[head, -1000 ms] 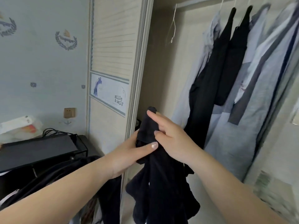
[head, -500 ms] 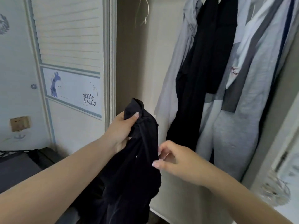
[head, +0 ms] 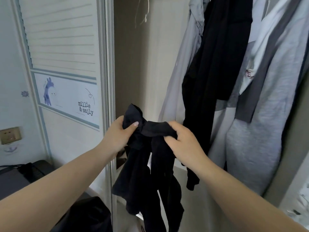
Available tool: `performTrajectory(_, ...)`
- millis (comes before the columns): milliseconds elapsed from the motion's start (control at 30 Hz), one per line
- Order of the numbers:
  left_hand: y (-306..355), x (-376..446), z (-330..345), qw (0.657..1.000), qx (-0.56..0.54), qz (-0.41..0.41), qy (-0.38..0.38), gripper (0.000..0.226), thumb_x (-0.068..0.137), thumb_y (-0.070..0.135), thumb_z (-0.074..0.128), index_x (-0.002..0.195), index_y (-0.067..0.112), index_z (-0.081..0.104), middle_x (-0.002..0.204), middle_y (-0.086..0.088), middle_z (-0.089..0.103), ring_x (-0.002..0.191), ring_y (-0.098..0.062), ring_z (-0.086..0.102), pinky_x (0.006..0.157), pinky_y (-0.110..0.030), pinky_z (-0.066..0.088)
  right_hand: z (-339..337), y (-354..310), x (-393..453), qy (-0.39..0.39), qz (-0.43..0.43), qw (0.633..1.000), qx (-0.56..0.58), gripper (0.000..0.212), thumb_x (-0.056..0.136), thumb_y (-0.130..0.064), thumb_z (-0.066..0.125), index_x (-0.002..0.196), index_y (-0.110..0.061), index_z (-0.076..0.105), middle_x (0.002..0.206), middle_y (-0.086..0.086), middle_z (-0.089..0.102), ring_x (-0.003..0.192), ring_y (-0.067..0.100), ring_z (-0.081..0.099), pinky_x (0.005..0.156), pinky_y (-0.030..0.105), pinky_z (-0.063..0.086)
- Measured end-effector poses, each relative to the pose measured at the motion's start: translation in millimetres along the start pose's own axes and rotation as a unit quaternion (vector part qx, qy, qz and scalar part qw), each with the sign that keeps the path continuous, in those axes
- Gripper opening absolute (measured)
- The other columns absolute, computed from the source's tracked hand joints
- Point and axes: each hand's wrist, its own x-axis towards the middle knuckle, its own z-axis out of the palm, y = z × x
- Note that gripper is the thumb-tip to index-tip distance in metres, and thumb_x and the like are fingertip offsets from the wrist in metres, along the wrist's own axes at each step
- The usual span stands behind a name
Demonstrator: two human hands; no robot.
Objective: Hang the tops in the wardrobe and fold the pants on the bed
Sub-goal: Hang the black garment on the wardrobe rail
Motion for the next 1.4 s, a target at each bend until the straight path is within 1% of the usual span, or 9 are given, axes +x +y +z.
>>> performTrajectory(167,13.8,-2.0,7.3,0.934,0.308,0.152,-0.102,0.055,0.086,0.045,0.059,0.134,0.022,0.045,0.123,0.009,0.059,0.118,-0.012,0.053,0.100,-0.034,0.042,-9.8,-5.3,37.9,0.014,-0.056,0.998,0.030,0.024,0.087,-0.012,0.053,0.089,-0.034,0.062,0.089,-0.024,0.064,0.082,-0.005,0.060,0.067,0.006,0.044)
performTrajectory(333,57.9,-7.9,19.2,0.967,0.079,0.167,-0.174,0.061,0.087,0.022,0.058,0.143,0.025,0.033,0.121,0.014,0.061,0.110,0.000,0.057,0.089,-0.017,0.047,-25.8,-18.5,65.9,0.026,-0.101,0.994,0.042,0.026,0.086,-0.010,0.055,0.093,-0.035,0.053,0.091,-0.018,0.064,0.085,-0.008,0.057,0.070,0.004,0.039)
performTrajectory(533,93.1,2.4,24.8,0.949,0.146,0.244,-0.133,0.060,0.081,0.020,0.074,0.134,0.020,0.046,0.125,0.007,0.062,0.117,-0.008,0.057,0.105,-0.034,0.042,-39.7,-33.8,82.7,-0.009,-0.135,0.990,0.034,0.030,0.080,-0.017,0.065,0.094,-0.038,0.047,0.098,-0.013,0.067,0.089,0.001,0.061,0.077,0.023,0.050)
performTrajectory(700,117.3,3.0,19.1,0.926,0.200,0.279,-0.158,0.033,0.088,0.021,0.065,0.121,0.024,0.062,0.114,0.011,0.068,0.108,-0.005,0.062,0.093,-0.018,0.046,-52.4,-34.0,84.0,-0.030,-0.118,0.985,0.124,0.023,0.081,-0.021,0.069,0.090,-0.032,0.050,0.095,-0.010,0.067,0.086,0.001,0.063,0.080,0.024,0.051)
performTrajectory(900,113.8,3.9,17.5,0.946,0.201,0.246,-0.063,0.017,0.094,0.012,0.057,0.090,0.021,0.070,0.086,0.008,0.071,0.081,-0.004,0.064,0.075,-0.018,0.050,-38.6,-14.2,55.6,-0.065,-0.072,0.977,0.189,0.011,0.087,-0.020,0.067,0.095,-0.021,0.060,0.097,-0.002,0.071,0.090,0.018,0.068,0.087,0.043,0.054)
performTrajectory(1000,117.7,4.2,16.1,0.954,0.190,0.220,-0.070,0.012,0.095,0.015,0.055,0.090,0.016,0.066,0.085,0.000,0.068,0.079,-0.007,0.061,0.077,-0.028,0.050,-32.7,-11.0,48.9,-0.053,-0.080,0.979,0.181,0.007,0.087,-0.021,0.066,0.093,-0.020,0.064,0.091,-0.002,0.072,0.084,0.012,0.068,0.084,0.038,0.055)
performTrajectory(1167,135.6,1.1,2.2,0.919,0.234,0.196,-0.251,0.020,0.090,0.024,0.059,0.105,0.011,0.063,0.096,-0.010,0.066,0.085,-0.017,0.062,0.078,-0.028,0.050,-39.8,-20.1,58.8,-0.023,-0.092,0.975,0.202,0.012,0.092,-0.012,0.059,0.088,-0.019,0.068,0.077,-0.003,0.070,0.070,0.012,0.066,0.069,0.030,0.056)
performTrajectory(1267,140.3,2.8,-5.6,0.929,0.213,0.206,-0.222,0.013,0.086,0.029,0.063,0.087,0.017,0.063,0.077,-0.004,0.062,0.071,-0.010,0.056,0.065,-0.022,0.045,-39.1,-29.4,65.2,-0.016,-0.097,0.974,0.205,0.021,0.091,-0.006,0.058,0.081,-0.023,0.068,0.062,-0.012,0.063,0.056,-0.001,0.056,0.056,0.014,0.048)
performTrajectory(1400,135.0,9.4,-18.4,0.947,0.191,0.217,-0.140,0.023,0.075,0.036,0.067,0.075,0.016,0.055,0.059,0.008,0.051,0.056,-0.006,0.046,0.052,-0.013,0.037,-30.4,-34.8,71.9,-0.016,-0.085,0.977,0.194,0.013,0.093,-0.019,0.057,0.085,-0.023,0.067,0.083,-0.002,0.070,0.077,0.010,0.064,0.080,0.027,0.053)
